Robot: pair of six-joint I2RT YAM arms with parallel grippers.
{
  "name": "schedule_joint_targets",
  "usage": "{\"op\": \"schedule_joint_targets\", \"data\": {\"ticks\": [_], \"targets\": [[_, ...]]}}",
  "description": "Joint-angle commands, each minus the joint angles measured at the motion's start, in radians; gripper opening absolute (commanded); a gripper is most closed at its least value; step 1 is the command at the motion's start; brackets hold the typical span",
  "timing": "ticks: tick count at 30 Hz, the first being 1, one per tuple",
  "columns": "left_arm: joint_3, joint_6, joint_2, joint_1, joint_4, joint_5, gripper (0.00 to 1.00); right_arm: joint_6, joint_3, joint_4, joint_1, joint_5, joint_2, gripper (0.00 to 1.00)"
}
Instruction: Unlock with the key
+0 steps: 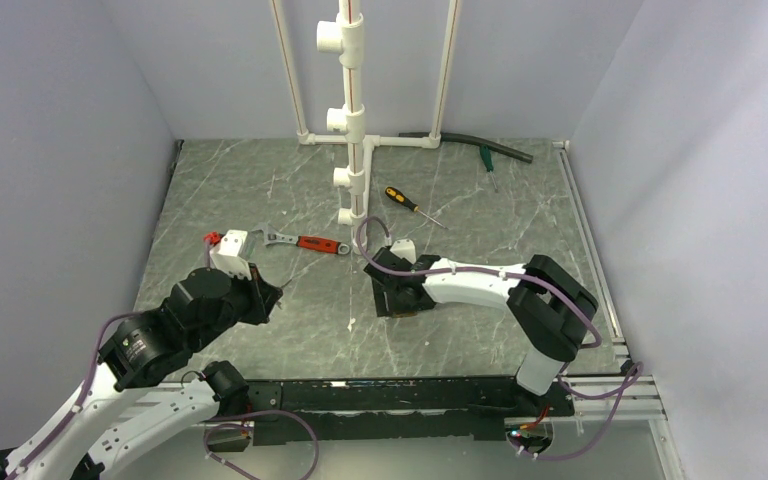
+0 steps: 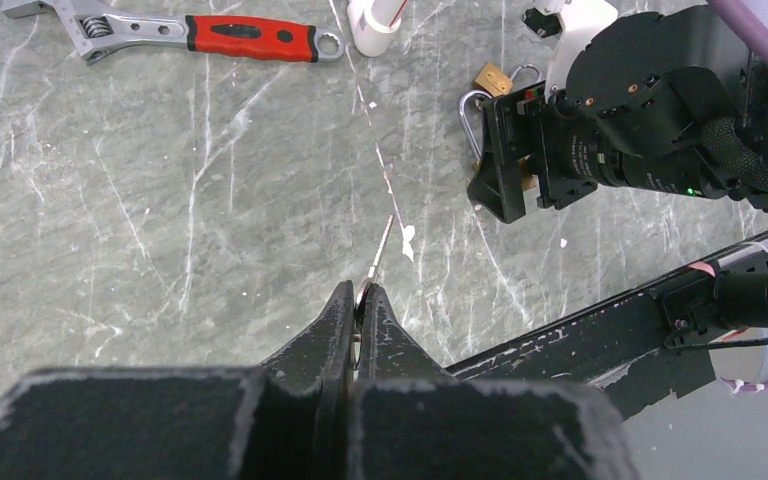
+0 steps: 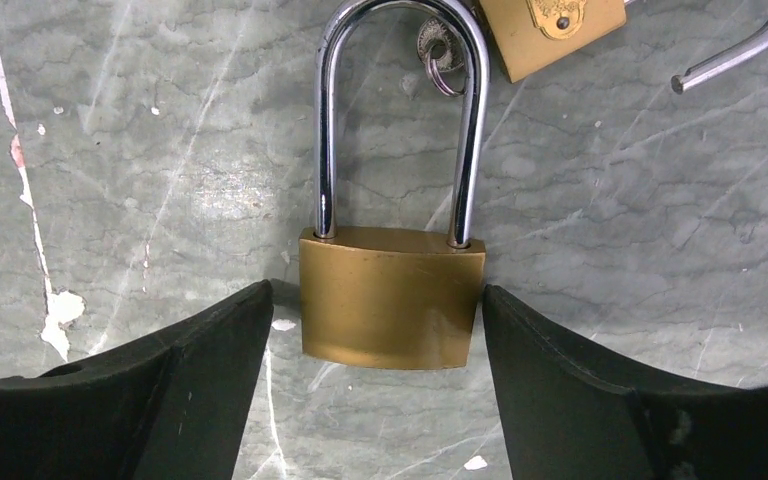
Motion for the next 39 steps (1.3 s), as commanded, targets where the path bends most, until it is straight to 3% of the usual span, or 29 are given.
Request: {"op": "schedule_joint_targets", "data": {"ticks": [1,5,8,15,18,26,30,39], "targets": [[0.022,0.003,-0.010,-0.003,0.018,-0.019,0.00,-0.003,0.007,-0.012,-0.007,-0.009,0.017,0.80],[0.022,0.002,-0.011,-0.003,0.016,-0.022,0.00,-0.002,-0.010,0.005,-0.015,-0.027,0.015,0.75],[0.022,0.001,-0.011,-0.004,0.016,-0.023,0.00,-0.002,-0.014,0.009,-0.017,-0.030,0.019,0.65],[0.020,0.002,-0.007,-0.003,0.016,-0.026,0.00,0.014,-0.023,0.017,-0.020,0.000,-0.014,0.23],[0.020,0.002,-0.002,-0.004,0.016,-0.026,0.00,0.018,-0.030,0.032,-0.025,0.014,-0.067,0.00],[0.018,0.006,0.009,-0.004,0.033,-0.021,0.00,0.022,-0.019,0.070,-0.027,0.067,-0.236,0.00],[0.010,0.006,0.010,-0.004,0.053,-0.006,0.00,0.107,-0.020,0.060,-0.031,0.141,-0.312,0.00],[-0.013,0.002,0.060,-0.003,0.160,0.037,0.00,0.609,0.091,-0.262,-0.050,0.358,-0.381,0.00]]}}
